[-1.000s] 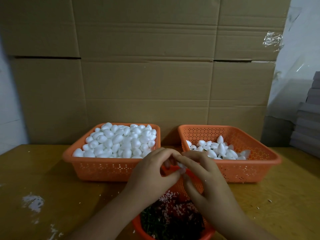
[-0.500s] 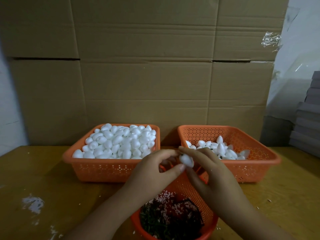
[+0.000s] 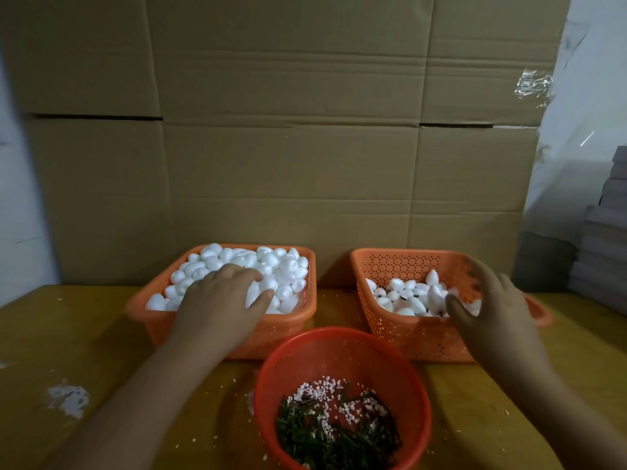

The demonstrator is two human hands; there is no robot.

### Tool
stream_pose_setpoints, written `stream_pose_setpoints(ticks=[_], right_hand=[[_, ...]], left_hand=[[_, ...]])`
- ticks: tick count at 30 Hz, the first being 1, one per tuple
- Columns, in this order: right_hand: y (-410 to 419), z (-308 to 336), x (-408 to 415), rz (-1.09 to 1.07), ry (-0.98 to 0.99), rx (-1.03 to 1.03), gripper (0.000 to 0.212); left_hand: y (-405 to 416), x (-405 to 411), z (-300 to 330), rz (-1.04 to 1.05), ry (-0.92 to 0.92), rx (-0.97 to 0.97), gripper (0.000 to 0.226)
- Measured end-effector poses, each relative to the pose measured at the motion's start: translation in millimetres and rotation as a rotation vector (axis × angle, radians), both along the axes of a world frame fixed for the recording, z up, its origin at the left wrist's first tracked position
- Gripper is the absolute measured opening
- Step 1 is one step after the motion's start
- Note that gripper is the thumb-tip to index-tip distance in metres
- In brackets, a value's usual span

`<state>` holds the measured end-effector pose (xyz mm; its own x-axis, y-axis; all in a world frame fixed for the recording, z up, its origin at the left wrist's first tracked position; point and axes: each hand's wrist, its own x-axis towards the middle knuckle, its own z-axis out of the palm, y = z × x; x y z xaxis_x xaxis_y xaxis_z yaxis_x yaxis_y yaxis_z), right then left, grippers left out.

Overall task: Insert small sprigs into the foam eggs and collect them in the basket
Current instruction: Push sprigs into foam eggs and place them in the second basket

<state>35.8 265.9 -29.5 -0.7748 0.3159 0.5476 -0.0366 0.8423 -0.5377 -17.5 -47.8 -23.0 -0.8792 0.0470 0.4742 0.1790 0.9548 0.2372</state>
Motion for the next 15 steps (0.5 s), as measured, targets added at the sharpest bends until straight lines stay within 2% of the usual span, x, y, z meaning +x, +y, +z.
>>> stream_pose_setpoints(ticks=[3,6,10,15], right_hand=[[-23.7,3.0,12.5,0.224,0.057,0.122,0.042],[-51.1,7.1,27.0,0.496,-0.068,0.207,0.026],[-75.9,-9.6,32.3,0.75,-0.29,0.416,0.038],[-83.0,-26.2,31.2,0.817,-0.538,0.47,0.049]], left_hand=[[-2.4,-6.5,-3.9,0.011,-0.262,-0.056,0.05],[-3.9,-9.8,-4.8,-0.012,-0.348,-0.071,0.062],[-5.8,-8.8,-8.7,0.009,-0.287,-0.157,0.058],[-8.0,-9.4,-8.1,0.0,-0.304,-0.111,0.058]])
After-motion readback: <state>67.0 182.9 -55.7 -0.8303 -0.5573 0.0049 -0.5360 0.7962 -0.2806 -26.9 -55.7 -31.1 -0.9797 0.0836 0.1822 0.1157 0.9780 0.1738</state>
